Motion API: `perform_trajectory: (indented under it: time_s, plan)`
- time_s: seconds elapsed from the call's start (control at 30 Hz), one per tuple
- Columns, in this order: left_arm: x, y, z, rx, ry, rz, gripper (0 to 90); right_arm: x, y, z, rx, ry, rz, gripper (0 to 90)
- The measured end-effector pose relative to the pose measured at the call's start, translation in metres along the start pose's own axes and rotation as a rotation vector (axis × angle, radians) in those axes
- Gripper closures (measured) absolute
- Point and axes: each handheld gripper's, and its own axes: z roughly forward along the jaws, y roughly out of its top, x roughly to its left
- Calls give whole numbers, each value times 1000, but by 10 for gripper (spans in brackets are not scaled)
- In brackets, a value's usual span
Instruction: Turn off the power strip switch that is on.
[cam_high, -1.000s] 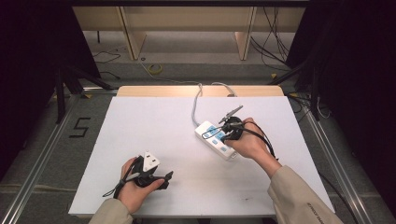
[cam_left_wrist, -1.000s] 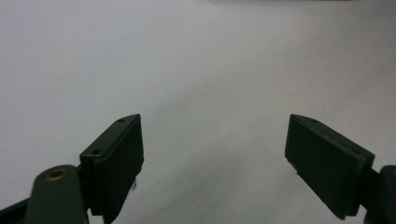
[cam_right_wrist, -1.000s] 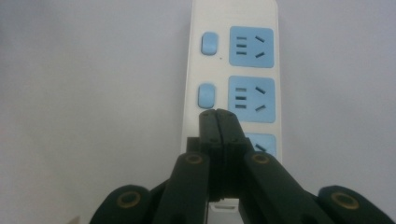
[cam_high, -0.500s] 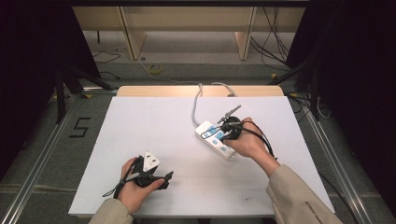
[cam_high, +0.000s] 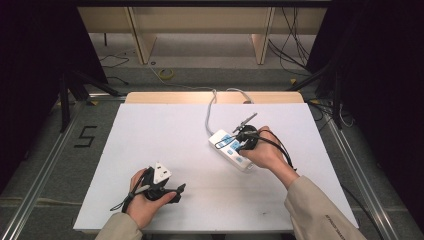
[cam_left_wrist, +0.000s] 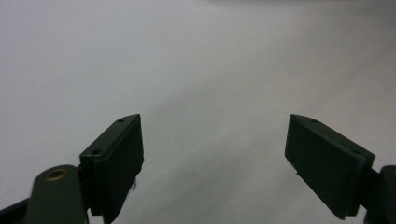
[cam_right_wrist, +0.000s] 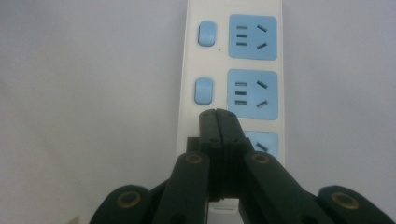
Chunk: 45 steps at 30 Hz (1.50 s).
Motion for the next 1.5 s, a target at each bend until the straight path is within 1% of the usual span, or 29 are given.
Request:
perform_trajectory:
  time_s: [0.23,0.43,0.73,1.07,1.1,1.17,1.33,1.5]
  plan:
    - [0,0,0,0,-1,3,193,1,0,2,15,2,6,900]
    - [0,0,1,-2,0,4,193,1,0,3,26,4,-2,900]
    - [0,0,1,3,-1,6,193,1,0,4,37,9,0,900]
    - [-1,0,1,-3,-1,0,193,1,0,6,51,12,-1,900]
    - [-1,0,1,1,-1,6,192,2,0,6,53,11,0,900]
    - [-1,0,1,-4,-1,0,193,2,0,7,59,10,-1,900]
    - [-1,0,1,4,-1,7,193,2,0,8,67,10,0,900]
    - [-1,0,1,2,-2,6,193,2,0,9,71,12,1,900]
